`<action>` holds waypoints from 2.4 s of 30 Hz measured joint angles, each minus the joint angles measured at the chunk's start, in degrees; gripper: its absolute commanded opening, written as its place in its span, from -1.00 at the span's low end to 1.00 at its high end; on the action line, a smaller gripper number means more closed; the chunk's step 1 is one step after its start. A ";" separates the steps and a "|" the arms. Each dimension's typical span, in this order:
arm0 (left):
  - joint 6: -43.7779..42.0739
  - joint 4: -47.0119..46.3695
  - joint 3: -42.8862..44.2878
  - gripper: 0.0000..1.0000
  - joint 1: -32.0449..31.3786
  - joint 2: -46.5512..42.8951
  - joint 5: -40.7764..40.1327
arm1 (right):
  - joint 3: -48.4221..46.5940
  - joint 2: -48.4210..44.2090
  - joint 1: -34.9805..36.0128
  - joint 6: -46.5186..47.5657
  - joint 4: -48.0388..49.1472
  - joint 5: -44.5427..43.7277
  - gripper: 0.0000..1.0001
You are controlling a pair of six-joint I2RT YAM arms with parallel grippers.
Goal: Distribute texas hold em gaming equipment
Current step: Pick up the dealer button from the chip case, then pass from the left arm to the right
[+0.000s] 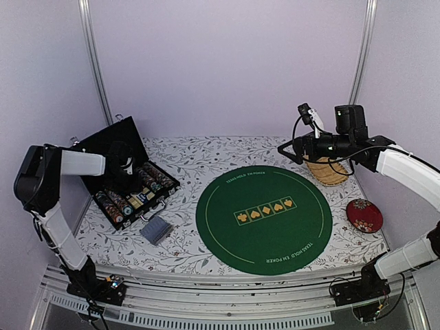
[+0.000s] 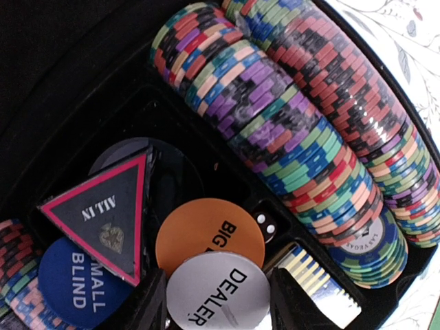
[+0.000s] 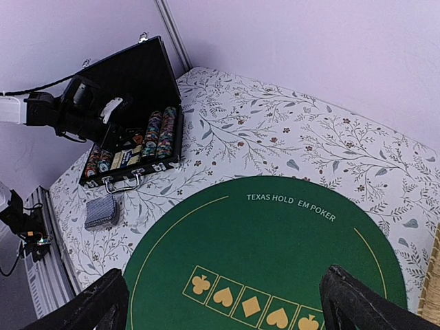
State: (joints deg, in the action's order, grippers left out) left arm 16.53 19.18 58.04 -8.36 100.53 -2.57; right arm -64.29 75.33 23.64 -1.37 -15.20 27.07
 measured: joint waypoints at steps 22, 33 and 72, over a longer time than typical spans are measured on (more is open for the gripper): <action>-0.46 0.33 -0.79 -0.56 -0.92 -1.03 -0.81 | 0.00 0.02 0.00 0.15 0.02 -0.04 0.98; -0.70 4.48 -1.33 -0.67 -1.14 -5.14 -0.87 | 0.00 0.02 0.00 0.15 0.02 -0.44 0.99; -23.32 -16.41 7.69 -0.83 -44.63 4.59 8.90 | 3.91 32.02 7.21 -32.17 25.77 29.11 0.29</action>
State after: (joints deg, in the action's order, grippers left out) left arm -6.79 2.76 65.73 -52.99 105.12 6.33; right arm -60.38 107.35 30.85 -33.54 10.57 56.18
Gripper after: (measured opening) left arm 0.414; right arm 0.666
